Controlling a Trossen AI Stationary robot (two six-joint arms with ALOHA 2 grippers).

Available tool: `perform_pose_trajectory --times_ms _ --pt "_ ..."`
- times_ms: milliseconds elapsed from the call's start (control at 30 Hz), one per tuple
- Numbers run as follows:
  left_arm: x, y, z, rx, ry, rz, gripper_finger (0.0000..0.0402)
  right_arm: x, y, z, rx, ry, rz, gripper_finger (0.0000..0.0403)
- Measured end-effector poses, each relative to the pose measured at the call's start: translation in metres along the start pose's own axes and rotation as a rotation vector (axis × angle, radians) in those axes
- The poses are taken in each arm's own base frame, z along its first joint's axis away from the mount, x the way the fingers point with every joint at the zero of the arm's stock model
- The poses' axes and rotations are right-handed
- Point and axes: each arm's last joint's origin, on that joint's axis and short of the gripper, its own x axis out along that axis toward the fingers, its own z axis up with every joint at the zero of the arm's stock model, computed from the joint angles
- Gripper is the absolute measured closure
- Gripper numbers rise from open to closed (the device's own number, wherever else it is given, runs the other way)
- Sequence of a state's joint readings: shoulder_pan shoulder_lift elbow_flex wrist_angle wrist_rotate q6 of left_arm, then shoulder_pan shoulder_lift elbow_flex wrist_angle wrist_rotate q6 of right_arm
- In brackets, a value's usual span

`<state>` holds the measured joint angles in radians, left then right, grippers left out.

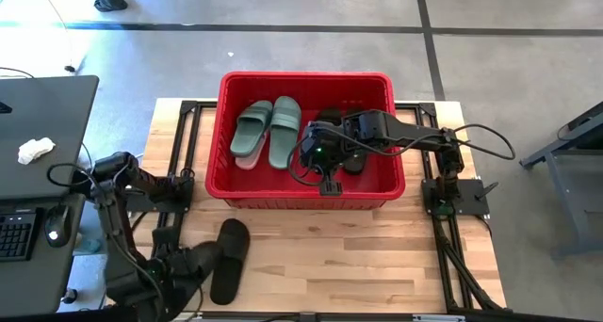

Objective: Pick and place slides into bin
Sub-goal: Put the black slide into the red bin

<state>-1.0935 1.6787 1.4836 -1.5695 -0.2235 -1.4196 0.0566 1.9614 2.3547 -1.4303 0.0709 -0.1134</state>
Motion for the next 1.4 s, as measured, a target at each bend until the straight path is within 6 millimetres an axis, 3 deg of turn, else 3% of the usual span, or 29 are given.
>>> perform_pose_trajectory --times_ms 467,733,967,1167,1400 --pt "-0.092 0.001 0.026 0.132 -0.3 -0.36 0.04 0.0 0.001 -0.002 -0.028 0.023 0.03 0.0403" --pt "-0.13 0.015 0.04 0.17 -0.608 -0.362 0.0401 -0.001 0.001 -0.004 -0.028 0.032 0.041 0.0403" --pt "-0.143 0.035 0.071 0.226 -0.789 -0.2 0.0401 -0.035 0.0 -0.01 -0.043 -0.058 0.049 0.0403" --pt "-0.136 0.063 0.123 0.251 -0.841 0.057 0.0401 -0.083 -0.002 -0.024 -0.008 -0.194 0.033 0.0403" --pt "-0.12 0.116 0.188 0.149 -0.805 0.369 0.0402 -0.124 0.0 -0.043 0.014 -0.278 0.013 0.0403"
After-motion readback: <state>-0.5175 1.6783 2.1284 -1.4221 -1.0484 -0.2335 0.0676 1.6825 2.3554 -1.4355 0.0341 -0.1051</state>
